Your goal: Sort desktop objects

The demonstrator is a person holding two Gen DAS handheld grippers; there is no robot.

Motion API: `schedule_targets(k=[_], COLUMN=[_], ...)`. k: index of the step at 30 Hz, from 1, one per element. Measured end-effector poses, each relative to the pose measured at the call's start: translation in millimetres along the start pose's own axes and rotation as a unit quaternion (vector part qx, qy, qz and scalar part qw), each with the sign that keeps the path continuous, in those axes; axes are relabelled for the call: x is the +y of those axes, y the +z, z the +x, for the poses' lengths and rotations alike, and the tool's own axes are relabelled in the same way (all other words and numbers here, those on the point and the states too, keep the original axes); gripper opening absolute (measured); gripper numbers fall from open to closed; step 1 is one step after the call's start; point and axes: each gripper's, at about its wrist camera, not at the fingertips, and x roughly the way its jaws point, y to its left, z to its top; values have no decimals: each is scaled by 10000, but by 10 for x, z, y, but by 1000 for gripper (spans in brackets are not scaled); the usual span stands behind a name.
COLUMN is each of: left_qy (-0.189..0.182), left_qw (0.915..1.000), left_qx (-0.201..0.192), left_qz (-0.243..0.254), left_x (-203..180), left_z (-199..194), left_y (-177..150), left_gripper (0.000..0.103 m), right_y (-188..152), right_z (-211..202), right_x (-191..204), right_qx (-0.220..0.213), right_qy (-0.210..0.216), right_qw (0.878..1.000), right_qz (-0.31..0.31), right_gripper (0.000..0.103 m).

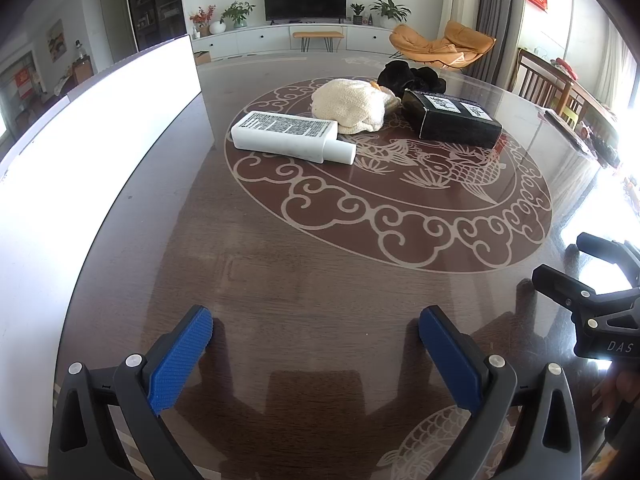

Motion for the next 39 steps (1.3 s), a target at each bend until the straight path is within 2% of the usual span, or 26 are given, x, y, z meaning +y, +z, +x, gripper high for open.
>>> schedule_targets(k=[24, 30, 39], left_qy=[-37, 118, 151], left_qw=[10000, 9995, 9995], left_qx=[13, 15, 0], left_qz=[23, -303, -278], left_x=[-3, 129, 112], left_z=[-8, -5, 17], left_y=[0, -3, 12], left_gripper=[103, 103, 103], right_y=[-1, -1, -2], right_z=[-1, -2, -2], right_x=[-1, -2, 2], right_qx=[0, 0, 1], right_qy=[1, 1, 5], right_qw=[10000, 10000, 10000], right_qz=[1, 1, 4], right_gripper=[103, 103, 103])
